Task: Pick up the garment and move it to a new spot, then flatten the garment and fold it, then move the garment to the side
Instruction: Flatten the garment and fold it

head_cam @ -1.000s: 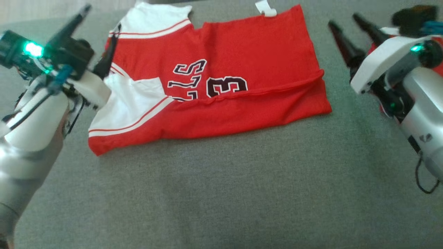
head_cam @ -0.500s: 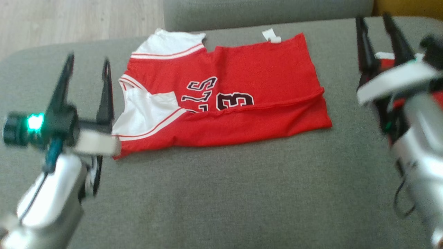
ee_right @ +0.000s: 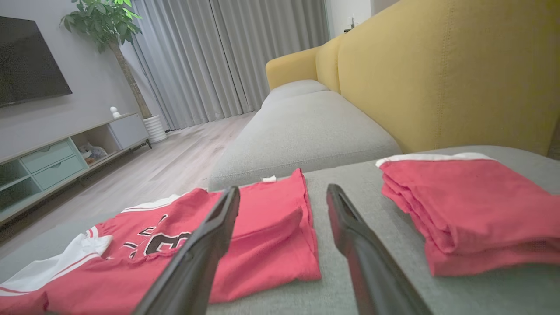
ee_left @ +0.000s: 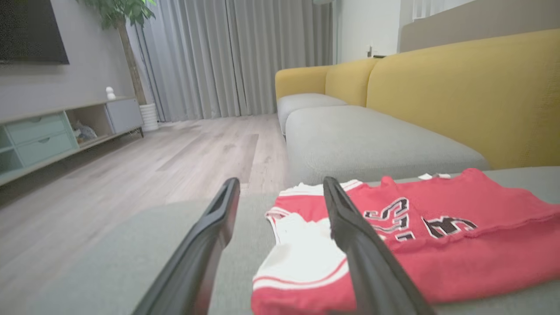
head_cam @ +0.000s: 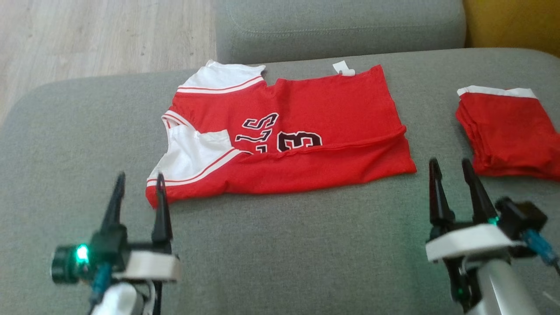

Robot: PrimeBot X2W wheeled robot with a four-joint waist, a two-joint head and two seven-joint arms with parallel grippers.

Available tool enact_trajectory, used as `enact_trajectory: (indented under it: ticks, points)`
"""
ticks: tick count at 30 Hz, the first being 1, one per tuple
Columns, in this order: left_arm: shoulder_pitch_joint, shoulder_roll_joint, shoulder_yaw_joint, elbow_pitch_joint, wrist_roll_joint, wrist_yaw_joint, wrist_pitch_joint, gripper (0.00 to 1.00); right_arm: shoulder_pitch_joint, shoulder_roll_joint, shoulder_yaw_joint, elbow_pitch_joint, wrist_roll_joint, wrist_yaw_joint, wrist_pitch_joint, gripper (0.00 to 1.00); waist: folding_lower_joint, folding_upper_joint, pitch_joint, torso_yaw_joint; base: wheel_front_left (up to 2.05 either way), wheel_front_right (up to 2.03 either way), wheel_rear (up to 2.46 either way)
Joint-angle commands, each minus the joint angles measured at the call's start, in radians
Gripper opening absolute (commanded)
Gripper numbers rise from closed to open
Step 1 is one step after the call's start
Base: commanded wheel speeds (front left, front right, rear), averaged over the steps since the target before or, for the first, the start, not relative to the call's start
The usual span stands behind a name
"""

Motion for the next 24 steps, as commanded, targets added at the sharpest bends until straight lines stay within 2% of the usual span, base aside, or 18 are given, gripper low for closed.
enact_trajectory:
  ticks: [1,7,8,10,13,15,24]
  points:
    - [-0.023,0.007,0.054,-0.018,0.014,-0.008,-0.005,1.0,-0.01,0.003,0.012,-0.048,-0.01,-0.001,-0.011,1.0,0.0001,-0.0001,-0.001,-0.002,0.0,0.0,0.0]
    - [-0.003,-0.032,0.105,0.0,0.051,-0.042,-0.005,1.0,0.018,0.009,-0.001,-0.09,-0.014,-0.001,-0.011,1.0,0.0001,-0.0001,0.001,-0.013,0.0,0.0,0.0]
    - [-0.008,-0.048,0.129,0.025,0.058,-0.069,-0.005,1.0,0.012,0.01,0.006,-0.109,-0.01,-0.001,-0.01,1.0,0.0001,-0.0001,0.013,-0.023,0.0,0.0,0.0]
    - [-0.017,-0.054,0.135,0.079,0.048,-0.088,-0.005,1.0,0.009,0.01,0.009,-0.123,-0.005,-0.001,-0.009,1.0,0.0001,-0.0001,0.027,-0.028,0.0,0.0,0.0]
    - [-0.04,-0.056,0.14,0.149,0.032,-0.101,0.002,1.0,0.009,0.01,0.012,-0.135,-0.002,-0.001,-0.007,1.0,0.0001,-0.0001,0.042,-0.034,0.0,0.0,0.0]
    - [-0.086,-0.055,0.137,0.245,0.019,-0.118,0.04,1.0,0.007,0.01,0.02,-0.148,0.001,-0.001,-0.003,1.0,0.0001,-0.0001,0.068,-0.044,0.0,0.0,0.0]
    - [-0.187,-0.046,0.143,0.436,-0.002,-0.123,0.119,1.0,-0.012,0.01,0.041,-0.162,0.001,-0.001,0.002,1.0,0.0001,-0.0001,0.128,-0.081,0.0,0.0,0.0]
